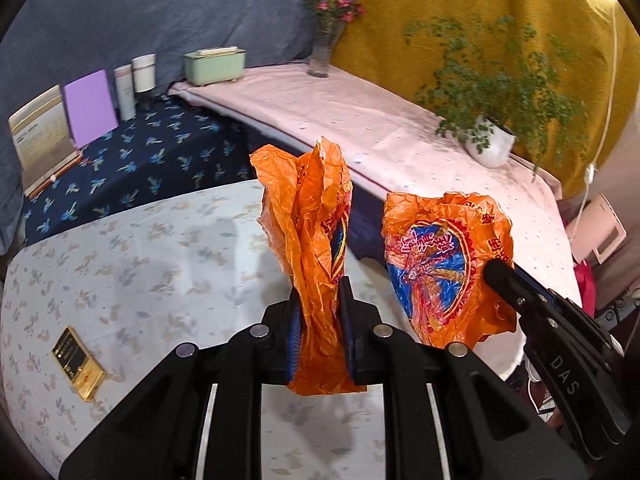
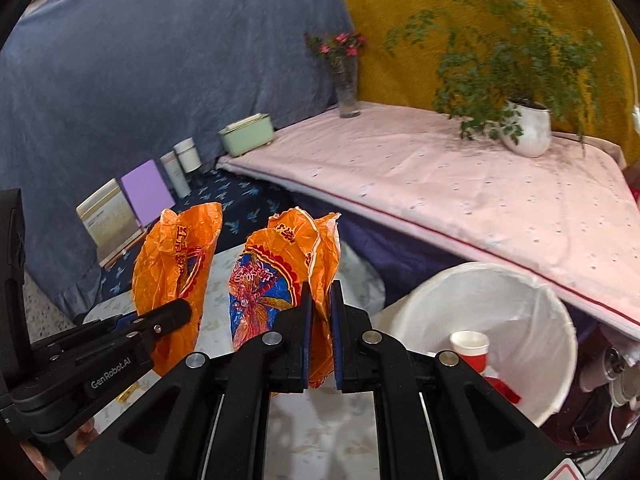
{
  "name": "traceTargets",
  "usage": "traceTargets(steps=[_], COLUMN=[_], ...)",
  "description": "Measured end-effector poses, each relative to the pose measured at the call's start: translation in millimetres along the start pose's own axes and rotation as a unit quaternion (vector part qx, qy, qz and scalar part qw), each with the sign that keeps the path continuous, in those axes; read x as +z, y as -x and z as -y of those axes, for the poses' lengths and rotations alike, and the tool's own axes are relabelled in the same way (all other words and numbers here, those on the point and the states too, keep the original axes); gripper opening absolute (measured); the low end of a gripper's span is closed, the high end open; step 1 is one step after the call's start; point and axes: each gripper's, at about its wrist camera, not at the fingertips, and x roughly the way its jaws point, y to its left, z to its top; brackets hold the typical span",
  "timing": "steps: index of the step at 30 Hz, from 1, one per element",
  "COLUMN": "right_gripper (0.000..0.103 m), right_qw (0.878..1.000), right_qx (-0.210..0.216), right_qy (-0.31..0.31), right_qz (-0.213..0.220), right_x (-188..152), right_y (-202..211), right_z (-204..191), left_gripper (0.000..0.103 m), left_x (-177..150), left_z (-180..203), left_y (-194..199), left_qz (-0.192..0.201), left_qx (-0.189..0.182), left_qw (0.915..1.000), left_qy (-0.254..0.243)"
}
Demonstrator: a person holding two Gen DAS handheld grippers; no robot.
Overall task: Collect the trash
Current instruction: 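Carry both orange wrappers over the white bin and open both tools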
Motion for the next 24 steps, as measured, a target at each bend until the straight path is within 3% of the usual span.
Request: traceTargets(steps=[11,24], right_gripper=[0.008,0.009], right_qw=[0.997,0.99], right_qx=[-0.058,-0.091], right_qy=[-0.056,-0.103], right_qz=[0.018,0.013], right_x=[-3.1,-14.7], right_y=[29.3,31.8], right_z=[91.8,160.6], left_gripper=[0.017,0.017], left_x=[-7.6,-23.3], left_z=[94.7,162.1], left_y=[-20.7,-54.5], left_qz=[-0.026,-0.066], left_qx=[-0.057,-0.1], left_qw=[0.9962,0.9877], left_qy=[-0.06,-0.101])
